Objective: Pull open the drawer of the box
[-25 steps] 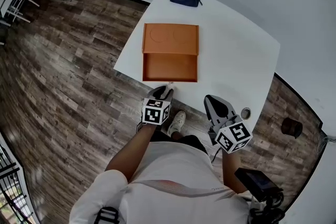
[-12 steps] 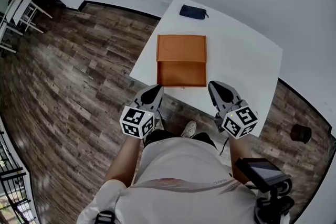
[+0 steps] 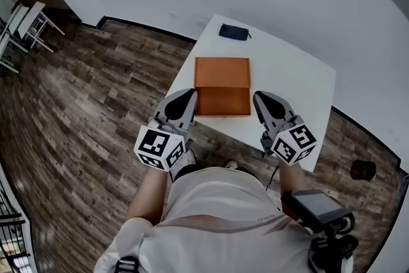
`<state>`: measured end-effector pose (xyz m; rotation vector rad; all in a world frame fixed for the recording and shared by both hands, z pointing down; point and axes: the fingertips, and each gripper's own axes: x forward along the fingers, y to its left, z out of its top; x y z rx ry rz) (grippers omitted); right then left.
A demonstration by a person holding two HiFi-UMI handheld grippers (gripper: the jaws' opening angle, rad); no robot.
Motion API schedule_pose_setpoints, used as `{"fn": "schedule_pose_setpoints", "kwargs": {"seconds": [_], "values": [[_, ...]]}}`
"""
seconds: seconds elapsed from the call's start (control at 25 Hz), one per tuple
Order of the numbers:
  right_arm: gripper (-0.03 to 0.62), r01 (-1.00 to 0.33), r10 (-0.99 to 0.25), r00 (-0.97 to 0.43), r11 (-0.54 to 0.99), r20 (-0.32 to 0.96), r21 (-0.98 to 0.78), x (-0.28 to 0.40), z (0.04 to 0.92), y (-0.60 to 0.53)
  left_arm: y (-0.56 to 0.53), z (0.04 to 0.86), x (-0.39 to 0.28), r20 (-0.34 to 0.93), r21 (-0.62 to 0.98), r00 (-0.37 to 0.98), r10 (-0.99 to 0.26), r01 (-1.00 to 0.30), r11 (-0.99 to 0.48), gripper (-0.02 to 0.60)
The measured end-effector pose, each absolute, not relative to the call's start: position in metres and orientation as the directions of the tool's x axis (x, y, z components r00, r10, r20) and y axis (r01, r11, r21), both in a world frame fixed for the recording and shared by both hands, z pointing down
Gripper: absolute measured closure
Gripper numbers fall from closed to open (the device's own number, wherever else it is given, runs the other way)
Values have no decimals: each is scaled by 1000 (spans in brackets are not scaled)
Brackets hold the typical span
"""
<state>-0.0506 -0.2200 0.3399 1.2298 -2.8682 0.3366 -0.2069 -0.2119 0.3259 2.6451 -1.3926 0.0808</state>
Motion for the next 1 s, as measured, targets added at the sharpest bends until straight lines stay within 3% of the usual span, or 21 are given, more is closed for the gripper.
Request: {"fn": "schedule_pose_setpoints", "kwargs": {"seconds": [0.28,1.0], "values": [[595,-731,-731,-681,675,45,-101,-66,304,-226,-219,301,-214,33,42,581,-813,-814,-580,571],[595,-765,-761,-644,640,78,-75,-86,311,-245,-238,315,-237,46,88,593,-804,-804,-588,571]]}}
